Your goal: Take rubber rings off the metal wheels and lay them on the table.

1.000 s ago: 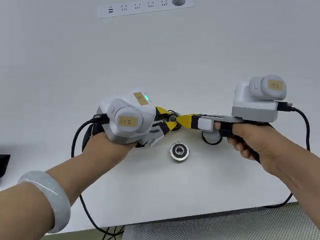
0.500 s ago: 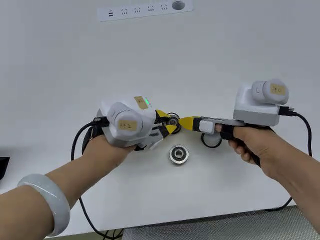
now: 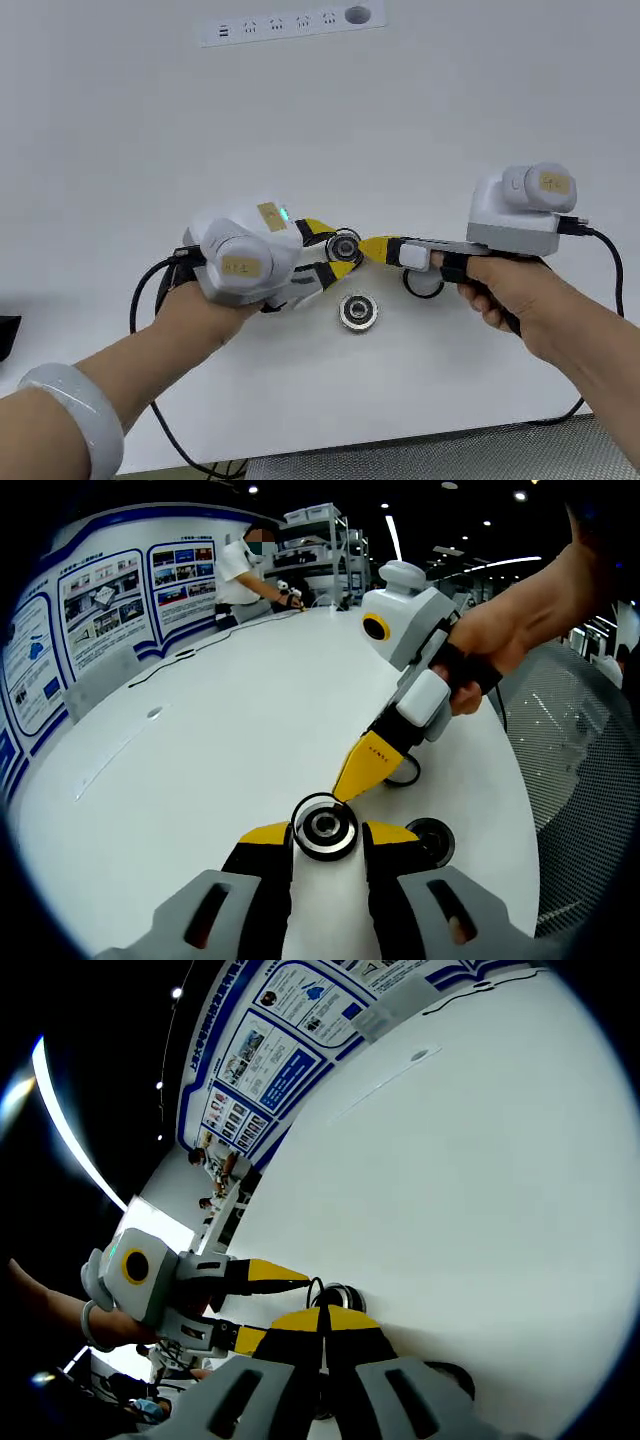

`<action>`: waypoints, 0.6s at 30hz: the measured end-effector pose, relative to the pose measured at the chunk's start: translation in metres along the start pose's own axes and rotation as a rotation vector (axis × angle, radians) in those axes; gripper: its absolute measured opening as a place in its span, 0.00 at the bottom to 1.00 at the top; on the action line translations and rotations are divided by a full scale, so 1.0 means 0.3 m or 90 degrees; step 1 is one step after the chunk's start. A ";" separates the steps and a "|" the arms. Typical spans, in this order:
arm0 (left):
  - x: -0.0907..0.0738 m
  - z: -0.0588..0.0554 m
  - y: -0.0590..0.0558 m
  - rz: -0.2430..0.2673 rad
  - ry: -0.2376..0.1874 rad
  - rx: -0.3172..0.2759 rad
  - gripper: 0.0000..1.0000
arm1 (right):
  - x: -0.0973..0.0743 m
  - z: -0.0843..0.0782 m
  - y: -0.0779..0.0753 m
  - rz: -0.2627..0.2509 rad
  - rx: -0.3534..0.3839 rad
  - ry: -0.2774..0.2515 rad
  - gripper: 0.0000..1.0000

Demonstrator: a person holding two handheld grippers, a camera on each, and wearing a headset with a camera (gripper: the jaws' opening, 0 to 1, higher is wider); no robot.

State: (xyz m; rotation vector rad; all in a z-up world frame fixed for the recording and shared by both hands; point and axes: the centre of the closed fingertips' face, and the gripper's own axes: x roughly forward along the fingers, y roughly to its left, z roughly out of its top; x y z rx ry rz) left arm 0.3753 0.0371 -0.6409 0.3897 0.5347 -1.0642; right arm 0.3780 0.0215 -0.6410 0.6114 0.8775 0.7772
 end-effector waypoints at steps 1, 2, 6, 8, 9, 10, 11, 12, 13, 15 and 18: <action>-0.007 -0.001 0.002 0.002 -0.002 0.000 0.30 | -0.001 -0.001 0.002 0.001 0.000 0.000 0.02; -0.010 -0.001 0.003 0.003 -0.004 0.000 0.31 | -0.001 -0.001 0.004 0.001 0.000 0.000 0.02; -0.024 -0.017 0.008 0.008 -0.004 -0.009 0.36 | -0.004 0.000 0.017 0.006 -0.001 -0.002 0.02; -0.030 -0.019 0.010 0.010 -0.006 -0.012 0.38 | -0.006 0.001 0.023 0.009 0.000 -0.003 0.02; -0.033 -0.022 0.012 0.012 -0.007 -0.016 0.40 | -0.007 0.000 0.026 0.010 0.000 -0.004 0.02; -0.035 -0.023 0.013 0.013 -0.009 -0.018 0.41 | -0.009 0.000 0.028 0.010 0.001 -0.005 0.02; -0.038 -0.024 0.014 0.013 -0.011 -0.020 0.42 | -0.012 0.000 0.031 0.012 0.001 -0.005 0.02; -0.039 -0.026 0.014 0.014 -0.011 -0.020 0.43 | -0.013 -0.001 0.033 0.012 0.001 -0.006 0.02; -0.041 -0.026 0.015 0.015 -0.011 -0.020 0.45 | -0.016 -0.001 0.034 0.013 0.002 -0.006 0.02; -0.046 -0.026 0.015 0.015 -0.015 -0.025 0.48 | -0.021 -0.002 0.039 0.015 0.002 -0.008 0.02; -0.050 -0.036 0.012 0.013 -0.013 -0.029 0.50 | -0.032 -0.003 0.050 0.018 0.005 -0.012 0.02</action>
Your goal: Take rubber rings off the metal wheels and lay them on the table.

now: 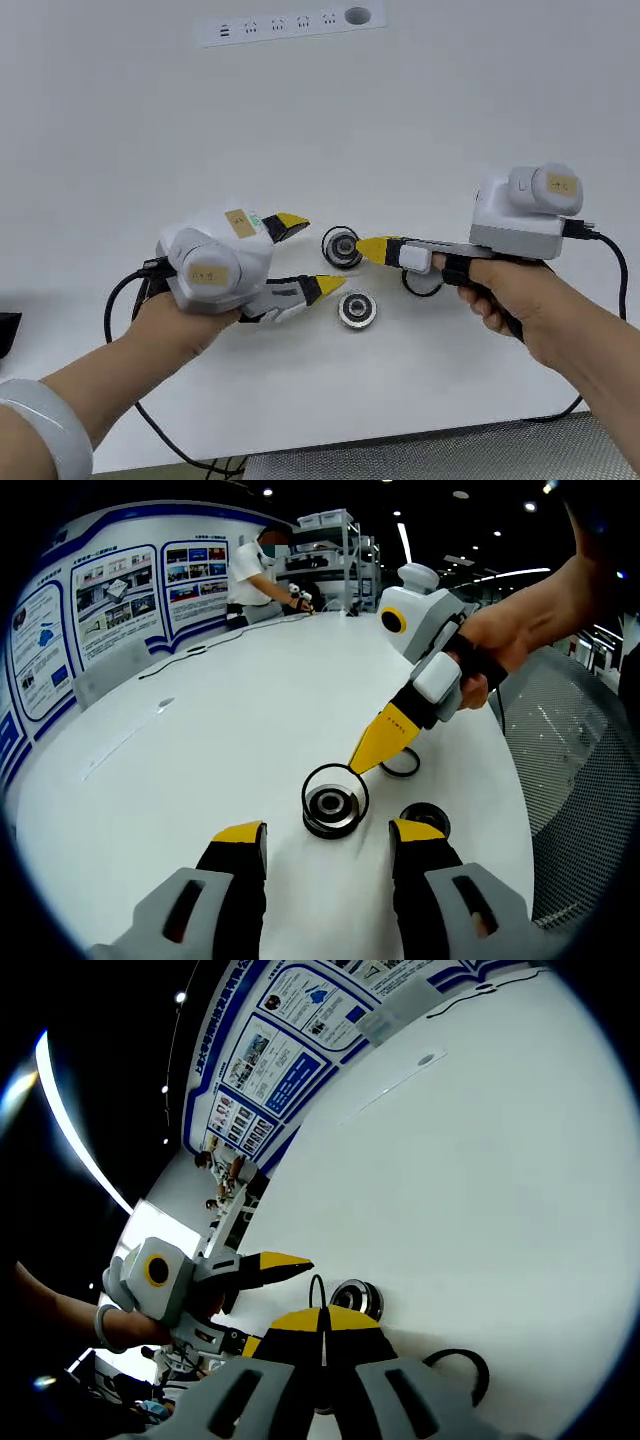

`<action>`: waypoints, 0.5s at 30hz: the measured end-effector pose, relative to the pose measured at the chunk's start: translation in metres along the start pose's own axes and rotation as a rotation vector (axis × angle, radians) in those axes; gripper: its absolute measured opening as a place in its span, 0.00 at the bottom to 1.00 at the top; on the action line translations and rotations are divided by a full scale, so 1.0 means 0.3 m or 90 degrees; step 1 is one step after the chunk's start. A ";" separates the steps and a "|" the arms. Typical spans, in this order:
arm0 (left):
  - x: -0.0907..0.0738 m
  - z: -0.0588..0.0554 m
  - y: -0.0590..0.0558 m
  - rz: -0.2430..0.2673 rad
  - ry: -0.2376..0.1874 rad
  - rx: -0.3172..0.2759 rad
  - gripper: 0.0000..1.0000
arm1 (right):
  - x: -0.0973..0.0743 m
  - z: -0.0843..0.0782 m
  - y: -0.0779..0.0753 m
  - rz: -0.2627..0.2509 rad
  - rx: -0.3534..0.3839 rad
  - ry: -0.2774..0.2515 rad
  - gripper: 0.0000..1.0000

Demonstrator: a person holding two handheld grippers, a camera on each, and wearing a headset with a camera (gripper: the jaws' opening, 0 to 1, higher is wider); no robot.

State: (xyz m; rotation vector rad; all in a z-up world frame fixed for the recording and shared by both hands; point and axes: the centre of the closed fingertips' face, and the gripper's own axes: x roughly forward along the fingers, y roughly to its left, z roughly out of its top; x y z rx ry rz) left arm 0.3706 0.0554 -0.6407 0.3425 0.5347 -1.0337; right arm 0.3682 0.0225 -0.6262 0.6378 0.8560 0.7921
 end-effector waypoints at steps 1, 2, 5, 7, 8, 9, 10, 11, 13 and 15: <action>-0.002 -0.002 0.000 0.001 -0.003 -0.005 0.52 | -0.005 0.000 0.005 0.002 0.002 -0.003 0.02; -0.003 -0.002 0.000 0.001 -0.005 -0.008 0.54 | -0.009 0.000 0.008 0.003 0.003 -0.005 0.02; -0.009 -0.006 -0.001 0.001 -0.005 -0.011 0.57 | -0.025 -0.004 0.016 0.004 0.006 -0.010 0.02; -0.012 -0.012 0.001 0.003 -0.005 -0.015 0.59 | -0.038 -0.007 0.017 0.004 0.010 -0.015 0.02; -0.013 -0.017 0.001 0.003 -0.004 -0.018 0.59 | -0.047 -0.011 0.015 0.002 0.012 -0.018 0.02; -0.014 -0.020 0.003 0.005 -0.002 -0.019 0.61 | -0.054 -0.014 0.013 0.000 0.014 -0.019 0.02; -0.015 -0.021 0.004 0.006 -0.003 -0.020 0.62 | -0.060 -0.017 0.009 -0.002 0.016 -0.020 0.02; -0.017 -0.024 0.004 0.005 -0.004 -0.024 0.62 | -0.071 -0.021 0.002 -0.006 0.020 -0.023 0.02; -0.019 -0.031 0.005 0.007 -0.002 -0.026 0.64 | -0.091 -0.027 -0.012 -0.014 0.025 -0.028 0.02; -0.020 -0.037 0.007 0.008 0.000 -0.035 0.70 | -0.108 -0.032 -0.027 -0.023 0.029 -0.031 0.02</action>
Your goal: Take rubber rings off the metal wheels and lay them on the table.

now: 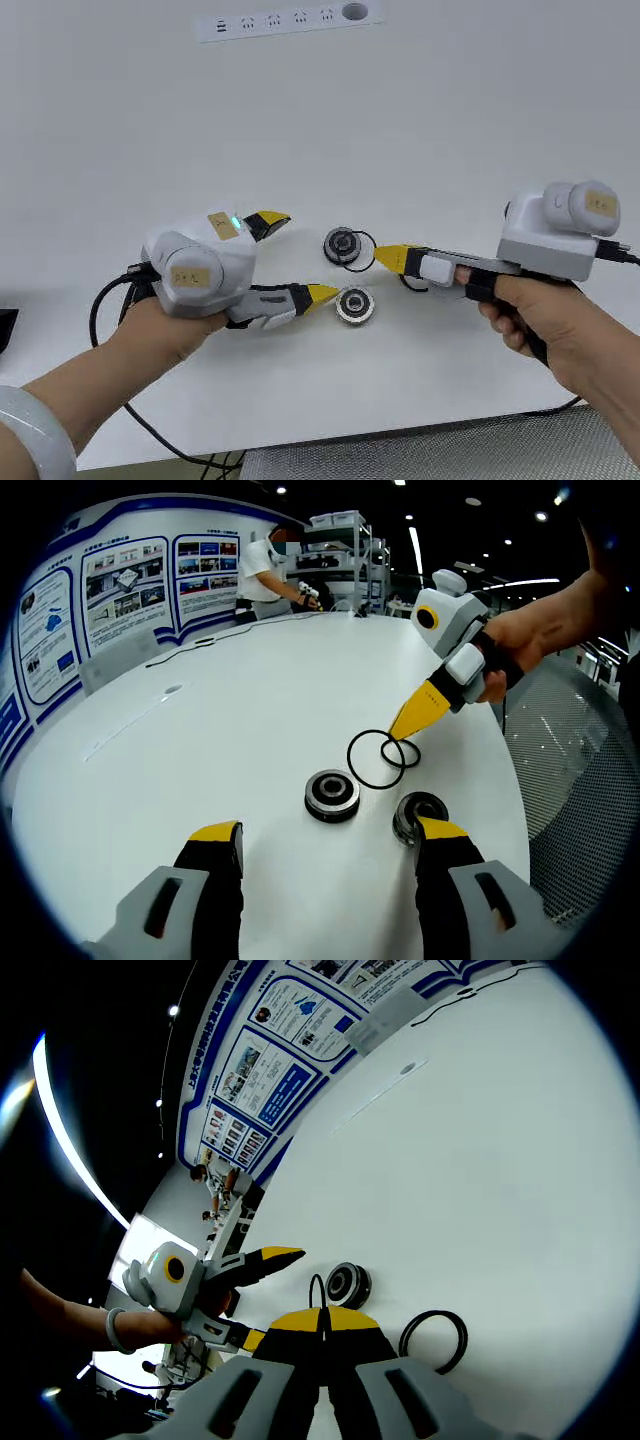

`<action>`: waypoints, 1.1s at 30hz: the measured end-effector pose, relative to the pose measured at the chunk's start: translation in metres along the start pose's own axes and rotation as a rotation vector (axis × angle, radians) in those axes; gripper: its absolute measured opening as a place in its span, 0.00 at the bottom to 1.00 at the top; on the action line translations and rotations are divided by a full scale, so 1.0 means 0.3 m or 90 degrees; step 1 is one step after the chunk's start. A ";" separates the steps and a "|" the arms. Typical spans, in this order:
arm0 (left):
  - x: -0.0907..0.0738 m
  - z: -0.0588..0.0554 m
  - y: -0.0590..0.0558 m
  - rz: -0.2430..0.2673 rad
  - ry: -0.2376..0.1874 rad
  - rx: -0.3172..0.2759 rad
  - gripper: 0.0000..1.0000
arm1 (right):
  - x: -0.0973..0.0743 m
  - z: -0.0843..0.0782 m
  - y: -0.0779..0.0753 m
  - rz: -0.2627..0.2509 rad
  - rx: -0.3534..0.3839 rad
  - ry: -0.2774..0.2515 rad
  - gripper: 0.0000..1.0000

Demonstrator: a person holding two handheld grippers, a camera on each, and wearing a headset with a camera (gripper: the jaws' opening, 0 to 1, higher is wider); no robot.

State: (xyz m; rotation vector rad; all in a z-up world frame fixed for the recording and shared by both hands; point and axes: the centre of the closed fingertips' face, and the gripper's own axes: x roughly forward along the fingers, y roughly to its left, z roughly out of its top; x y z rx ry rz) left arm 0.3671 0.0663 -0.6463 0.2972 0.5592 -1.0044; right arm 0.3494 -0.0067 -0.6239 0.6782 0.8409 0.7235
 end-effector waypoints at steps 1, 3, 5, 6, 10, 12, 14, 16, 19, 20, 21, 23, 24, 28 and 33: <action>-0.001 -0.006 0.000 0.000 0.004 -0.006 0.73 | -0.014 -0.002 -0.013 -0.007 0.004 -0.003 0.02; -0.005 -0.013 0.000 0.001 0.008 -0.004 0.73 | -0.035 -0.002 -0.035 -0.018 0.013 -0.009 0.02; -0.006 -0.019 0.001 0.001 0.010 -0.005 0.72 | -0.051 -0.002 -0.051 -0.026 0.016 -0.013 0.02; -0.009 -0.020 0.002 0.002 0.010 -0.005 0.72 | -0.062 -0.001 -0.063 -0.033 0.020 -0.016 0.02; -0.014 -0.023 0.005 0.004 0.010 -0.008 0.72 | -0.087 0.000 -0.093 -0.051 0.024 -0.022 0.02; -0.016 -0.023 0.006 0.005 0.009 -0.008 0.72 | -0.098 -0.003 -0.113 -0.067 0.020 -0.018 0.02; -0.016 -0.025 0.008 0.005 0.009 -0.009 0.71 | -0.108 -0.006 -0.130 -0.078 0.017 -0.015 0.02; -0.019 -0.023 0.008 0.006 0.009 -0.009 0.71 | -0.116 -0.008 -0.143 -0.085 0.023 -0.015 0.02; -0.020 -0.022 0.005 0.005 0.010 -0.009 0.70 | -0.122 -0.017 -0.155 -0.093 0.027 -0.007 0.02; -0.020 -0.023 0.005 0.005 0.010 -0.007 0.69 | -0.123 -0.019 -0.159 -0.096 0.027 -0.005 0.02; -0.019 -0.023 0.004 0.004 0.009 -0.008 0.69 | -0.124 -0.023 -0.163 -0.099 0.029 -0.003 0.02; -0.019 -0.022 0.004 0.004 0.009 -0.008 0.69 | -0.126 -0.028 -0.168 -0.103 0.030 0.000 0.02; -0.019 -0.022 0.004 0.004 0.008 -0.008 0.69 | -0.127 -0.030 -0.170 -0.105 0.030 0.002 0.02; -0.019 -0.021 0.003 0.003 0.008 -0.008 0.68 | -0.131 -0.046 -0.181 -0.120 0.005 0.020 0.05; -0.018 -0.022 0.002 0.002 0.009 -0.008 0.68 | -0.142 -0.051 -0.186 -0.133 -0.022 0.029 0.08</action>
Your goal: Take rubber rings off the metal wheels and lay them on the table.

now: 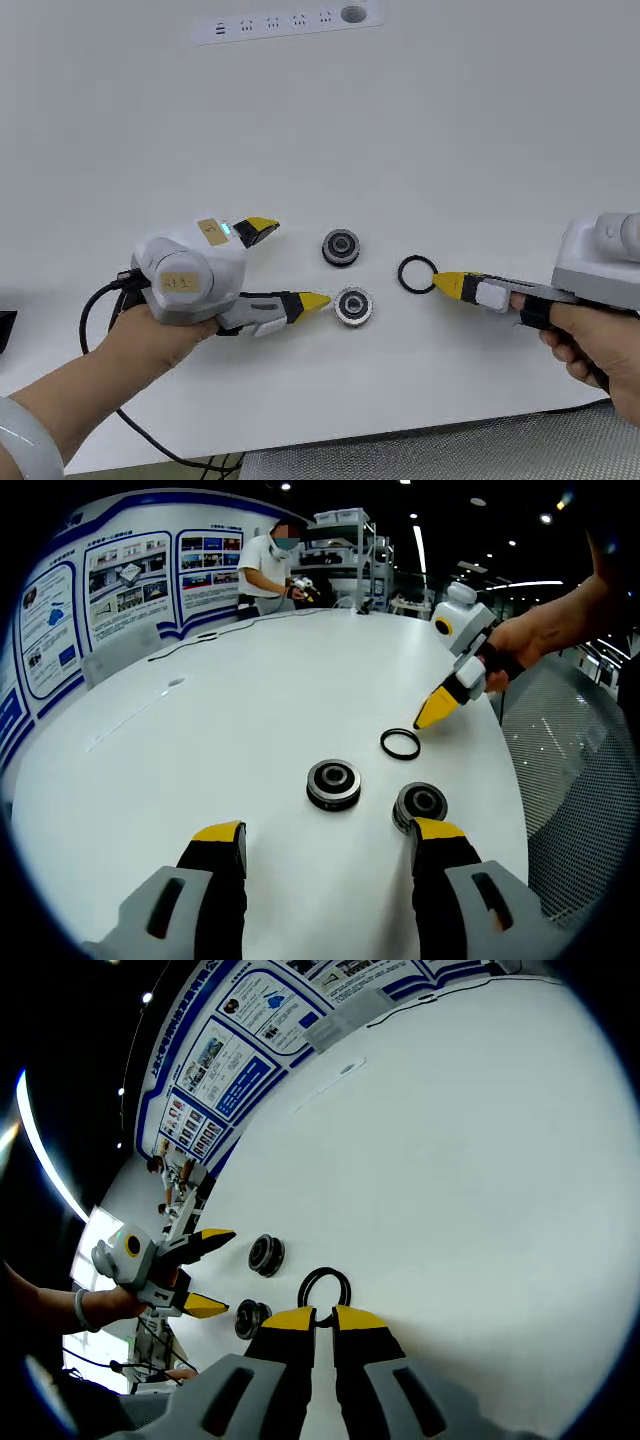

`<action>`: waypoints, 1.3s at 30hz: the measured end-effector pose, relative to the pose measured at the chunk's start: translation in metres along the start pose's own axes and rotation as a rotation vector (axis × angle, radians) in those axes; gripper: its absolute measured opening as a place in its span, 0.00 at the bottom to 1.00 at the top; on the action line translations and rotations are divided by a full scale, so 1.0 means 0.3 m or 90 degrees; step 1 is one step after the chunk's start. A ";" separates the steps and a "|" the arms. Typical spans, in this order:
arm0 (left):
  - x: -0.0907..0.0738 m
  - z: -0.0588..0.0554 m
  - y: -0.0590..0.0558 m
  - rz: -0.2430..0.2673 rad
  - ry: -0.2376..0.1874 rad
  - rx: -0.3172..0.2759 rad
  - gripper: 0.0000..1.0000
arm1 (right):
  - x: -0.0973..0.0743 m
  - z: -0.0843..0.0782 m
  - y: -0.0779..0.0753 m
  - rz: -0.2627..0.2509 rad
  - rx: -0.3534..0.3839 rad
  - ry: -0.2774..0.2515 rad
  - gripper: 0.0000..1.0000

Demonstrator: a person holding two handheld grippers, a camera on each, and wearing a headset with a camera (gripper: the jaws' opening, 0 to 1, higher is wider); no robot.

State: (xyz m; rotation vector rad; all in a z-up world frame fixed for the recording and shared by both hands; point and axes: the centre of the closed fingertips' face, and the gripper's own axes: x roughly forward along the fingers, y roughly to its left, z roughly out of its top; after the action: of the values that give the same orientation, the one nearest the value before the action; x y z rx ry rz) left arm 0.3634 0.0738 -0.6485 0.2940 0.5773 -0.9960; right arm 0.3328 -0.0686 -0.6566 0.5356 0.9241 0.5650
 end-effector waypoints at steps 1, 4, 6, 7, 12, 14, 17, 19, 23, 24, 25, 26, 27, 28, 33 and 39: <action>0.000 0.001 0.000 0.000 0.000 0.002 0.68 | -0.002 0.000 -0.004 -0.004 -0.006 0.001 0.09; 0.000 0.004 -0.002 -0.001 -0.001 0.002 0.66 | -0.012 0.010 -0.010 -0.017 -0.031 0.000 0.10; 0.001 0.008 0.000 -0.001 -0.003 0.003 0.65 | -0.013 0.026 -0.006 -0.013 -0.030 -0.008 0.10; 0.002 0.011 0.000 -0.002 -0.004 0.003 0.64 | -0.011 0.032 -0.001 -0.008 -0.028 -0.011 0.11; 0.010 0.034 0.006 0.000 -0.010 0.005 0.59 | 0.015 0.059 0.025 0.005 -0.036 -0.017 0.11; 0.014 0.045 0.006 -0.001 -0.012 0.008 0.57 | 0.029 0.069 0.041 0.013 -0.041 -0.019 0.12; 0.022 0.057 0.004 -0.003 -0.015 0.011 0.52 | 0.049 0.081 0.063 0.024 -0.044 -0.019 0.13; 0.027 0.065 0.001 -0.006 -0.018 0.012 0.48 | 0.063 0.088 0.079 0.034 -0.049 -0.018 0.13; 0.040 0.078 -0.001 -0.005 -0.019 0.015 0.45 | 0.094 0.095 0.105 0.048 -0.053 -0.014 0.14; 0.043 0.080 -0.001 -0.004 -0.019 0.015 0.44 | 0.101 0.095 0.111 0.052 -0.053 -0.012 0.14; 0.046 0.082 -0.002 -0.005 -0.018 0.016 0.43 | 0.110 0.094 0.119 0.056 -0.056 -0.009 0.14; 0.049 0.083 -0.004 -0.006 -0.017 0.016 0.42 | 0.117 0.094 0.124 0.058 -0.058 -0.009 0.14; 0.051 0.084 -0.006 -0.008 -0.017 0.016 0.40 | 0.123 0.094 0.128 0.060 -0.058 -0.007 0.15; 0.054 0.086 -0.010 -0.010 -0.017 0.017 0.38 | 0.132 0.092 0.133 0.063 -0.058 -0.005 0.15; 0.073 0.088 -0.024 -0.018 -0.010 0.018 0.33 | 0.161 0.090 0.154 0.074 -0.057 -0.001 0.15; 0.098 0.091 -0.038 -0.027 -0.001 0.025 0.27 | 0.183 0.086 0.168 0.082 -0.055 0.005 0.15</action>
State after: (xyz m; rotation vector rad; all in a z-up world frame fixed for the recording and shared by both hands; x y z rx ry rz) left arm 0.3744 0.0340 -0.6430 0.3164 0.5654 -1.0497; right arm 0.3702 -0.0004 -0.6432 0.5172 0.8726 0.7205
